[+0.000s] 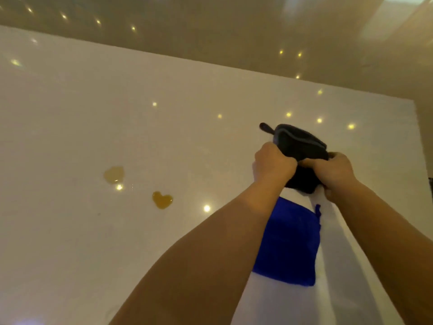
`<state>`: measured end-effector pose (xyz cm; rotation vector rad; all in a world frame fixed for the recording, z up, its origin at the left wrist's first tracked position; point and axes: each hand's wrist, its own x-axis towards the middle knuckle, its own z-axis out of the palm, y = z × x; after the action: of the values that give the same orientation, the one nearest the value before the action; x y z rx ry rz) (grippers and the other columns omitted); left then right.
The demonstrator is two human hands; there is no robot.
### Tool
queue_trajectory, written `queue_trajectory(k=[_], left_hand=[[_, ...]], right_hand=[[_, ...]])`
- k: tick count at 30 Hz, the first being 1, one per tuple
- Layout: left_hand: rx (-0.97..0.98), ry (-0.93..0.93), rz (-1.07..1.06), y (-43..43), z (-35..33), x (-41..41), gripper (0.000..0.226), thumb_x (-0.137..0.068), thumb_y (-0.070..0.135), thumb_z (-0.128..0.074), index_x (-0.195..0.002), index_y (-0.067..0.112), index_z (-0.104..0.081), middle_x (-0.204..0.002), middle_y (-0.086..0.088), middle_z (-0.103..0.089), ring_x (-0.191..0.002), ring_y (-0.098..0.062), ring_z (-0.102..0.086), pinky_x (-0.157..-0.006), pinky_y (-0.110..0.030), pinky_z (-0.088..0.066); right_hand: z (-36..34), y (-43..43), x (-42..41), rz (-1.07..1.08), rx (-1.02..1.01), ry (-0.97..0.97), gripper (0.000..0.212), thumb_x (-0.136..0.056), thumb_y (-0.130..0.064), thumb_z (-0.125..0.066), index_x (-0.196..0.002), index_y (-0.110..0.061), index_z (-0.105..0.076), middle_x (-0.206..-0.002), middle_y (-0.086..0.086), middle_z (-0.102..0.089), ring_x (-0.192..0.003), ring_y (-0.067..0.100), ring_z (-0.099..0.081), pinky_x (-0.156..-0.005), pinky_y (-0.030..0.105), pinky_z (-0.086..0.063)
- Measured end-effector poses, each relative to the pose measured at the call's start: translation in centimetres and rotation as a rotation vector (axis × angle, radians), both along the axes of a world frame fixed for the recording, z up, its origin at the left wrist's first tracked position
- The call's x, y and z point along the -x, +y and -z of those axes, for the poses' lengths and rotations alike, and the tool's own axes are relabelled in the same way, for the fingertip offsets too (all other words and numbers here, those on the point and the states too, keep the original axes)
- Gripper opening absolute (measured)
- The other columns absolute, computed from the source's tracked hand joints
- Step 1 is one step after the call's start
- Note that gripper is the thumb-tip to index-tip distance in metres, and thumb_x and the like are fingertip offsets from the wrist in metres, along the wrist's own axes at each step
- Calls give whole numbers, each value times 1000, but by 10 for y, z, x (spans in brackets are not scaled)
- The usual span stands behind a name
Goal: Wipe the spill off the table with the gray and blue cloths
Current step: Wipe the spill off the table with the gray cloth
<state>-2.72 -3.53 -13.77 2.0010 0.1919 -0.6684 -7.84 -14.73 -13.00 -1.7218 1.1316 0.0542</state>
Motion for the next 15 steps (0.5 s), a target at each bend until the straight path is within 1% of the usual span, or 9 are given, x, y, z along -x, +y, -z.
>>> queue_trajectory(k=[2, 3, 5, 6, 8, 9, 11, 13, 15], left_hand=[[73, 137, -20, 8, -3, 3, 42, -74, 22, -67, -114, 10, -60, -93, -9, -65, -77, -22, -64, -70, -36, -59], [103, 144, -24, 13, -6, 8, 40, -74, 25, -65, -111, 11, -62, -91, -8, -67, -78, -22, -66, -73, -37, -60], [150, 21, -29, 27, -17, 21, 30, -75, 27, -58, -102, 17, -64, -81, 0, -65, -74, -16, -64, -68, -35, -58], [178, -65, -31, 35, -23, 29, 25, -78, 27, -54, -100, 21, -63, -79, 3, -64, -74, -14, -64, -67, -35, -57], [236, -191, -47, 48, -34, 45, 21, -85, 27, -51, -105, 26, -59, -86, 4, -65, -80, -13, -65, -72, -36, -58], [282, -220, -62, 59, -41, 54, 20, -89, 25, -50, -108, 26, -58, -90, 5, -65, -82, -9, -64, -74, -31, -57], [384, -230, -83, 84, -49, 68, 23, -95, 20, -49, -115, 26, -58, -92, 12, -63, -83, 2, -62, -71, -13, -52], [407, -207, -83, 115, -53, 78, 30, -98, 20, -47, -125, 28, -58, -98, 17, -64, -86, 12, -60, -75, -5, -49], [394, -170, -101, 157, -53, 84, 33, -100, 18, -46, -130, 24, -59, -109, 6, -68, -94, 1, -62, -86, -15, -51]], right_hand=[[-7, 4, 8, 45, -135, -37, 43, -89, -9, -73, -129, -4, -60, -109, 15, -70, -86, 25, -66, -70, 36, -54], [-12, 8, 12, 65, -189, -61, 35, -90, -8, -71, -125, -6, -63, -110, 16, -71, -90, 28, -68, -76, 40, -57], [-28, 18, 19, 96, -303, -150, 22, -91, -4, -69, -110, -15, -69, -113, 17, -73, -100, 34, -71, -79, 44, -60], [-38, 25, 25, 92, -352, -207, 26, -92, -1, -67, -107, -22, -71, -114, 15, -73, -102, 33, -72, -78, 43, -62], [-51, 37, 38, 83, -437, -308, 37, -94, 2, -64, -112, -30, -71, -117, 9, -74, -104, 29, -74, -77, 42, -65], [-56, 47, 46, 83, -475, -346, 42, -94, 3, -62, -116, -32, -72, -119, 8, -75, -104, 28, -74, -77, 43, -66], [-64, 71, 60, 85, -543, -392, 50, -94, 6, -60, -126, -32, -70, -123, 8, -74, -109, 30, -73, -80, 45, -65], [-66, 101, 72, 82, -580, -397, 56, -95, 9, -56, -134, -30, -65, -128, 10, -71, -113, 32, -71, -81, 45, -65], [-67, 141, 79, 68, -611, -371, 60, -96, 11, -53, -138, -31, -62, -130, 11, -69, -116, 34, -69, -82, 46, -65]])
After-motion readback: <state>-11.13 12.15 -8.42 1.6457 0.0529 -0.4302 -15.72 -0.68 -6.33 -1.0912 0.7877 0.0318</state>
